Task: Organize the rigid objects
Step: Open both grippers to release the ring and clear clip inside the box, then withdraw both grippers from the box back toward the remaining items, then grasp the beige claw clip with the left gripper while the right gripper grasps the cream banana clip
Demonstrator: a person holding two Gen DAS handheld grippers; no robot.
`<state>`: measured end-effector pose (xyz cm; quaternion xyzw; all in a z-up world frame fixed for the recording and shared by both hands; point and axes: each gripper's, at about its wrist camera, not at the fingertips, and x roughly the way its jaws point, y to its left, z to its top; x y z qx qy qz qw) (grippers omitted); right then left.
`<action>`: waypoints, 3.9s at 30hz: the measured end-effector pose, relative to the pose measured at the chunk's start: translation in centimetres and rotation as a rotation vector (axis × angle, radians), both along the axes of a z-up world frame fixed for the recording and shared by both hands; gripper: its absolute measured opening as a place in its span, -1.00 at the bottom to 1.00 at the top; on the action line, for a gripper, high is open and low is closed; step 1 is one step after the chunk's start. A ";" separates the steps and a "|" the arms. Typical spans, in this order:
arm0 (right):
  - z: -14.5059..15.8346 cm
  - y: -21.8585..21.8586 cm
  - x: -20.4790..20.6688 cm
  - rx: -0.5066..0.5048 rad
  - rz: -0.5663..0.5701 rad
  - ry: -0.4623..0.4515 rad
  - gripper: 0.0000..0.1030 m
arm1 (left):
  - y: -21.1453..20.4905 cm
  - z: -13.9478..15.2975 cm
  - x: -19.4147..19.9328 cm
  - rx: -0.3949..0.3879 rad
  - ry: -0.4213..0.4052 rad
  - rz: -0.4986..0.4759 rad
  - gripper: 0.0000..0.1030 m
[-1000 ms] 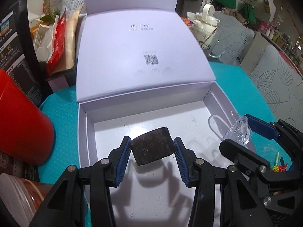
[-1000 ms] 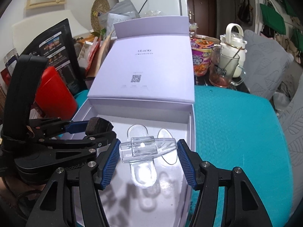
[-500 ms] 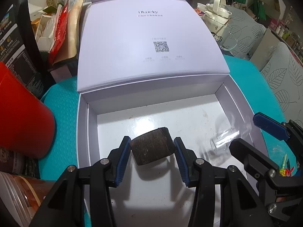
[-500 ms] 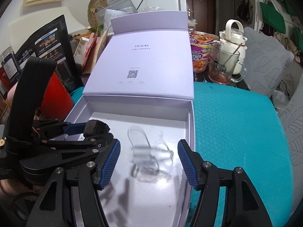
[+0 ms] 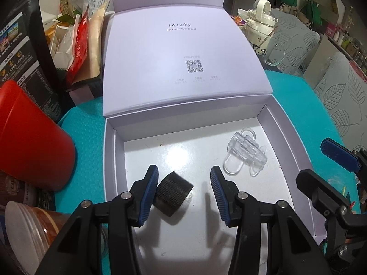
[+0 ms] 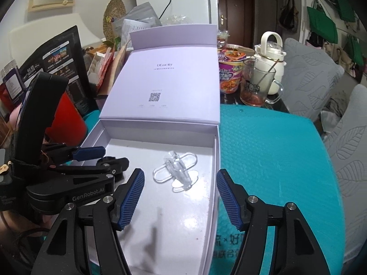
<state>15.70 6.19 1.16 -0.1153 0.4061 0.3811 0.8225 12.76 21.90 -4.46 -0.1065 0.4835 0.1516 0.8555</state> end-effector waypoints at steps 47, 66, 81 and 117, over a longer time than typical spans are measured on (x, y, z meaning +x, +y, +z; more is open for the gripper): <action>9.3 -13.4 -11.1 0.076 -0.163 -0.195 0.31 | -12.6 10.0 -10.7 0.067 -0.206 -0.183 -0.09; 7.9 -20.5 -13.8 0.026 -0.319 -0.197 0.44 | -19.0 8.0 -11.5 0.020 -0.187 -0.359 0.47; 5.9 -26.2 -13.7 -0.002 -0.443 -0.162 0.60 | -23.7 6.3 -9.7 0.042 -0.146 -0.450 0.47; -0.3 -34.5 -11.0 -0.012 -0.619 0.002 0.61 | -32.8 -1.6 -2.4 -0.064 0.044 -0.587 0.47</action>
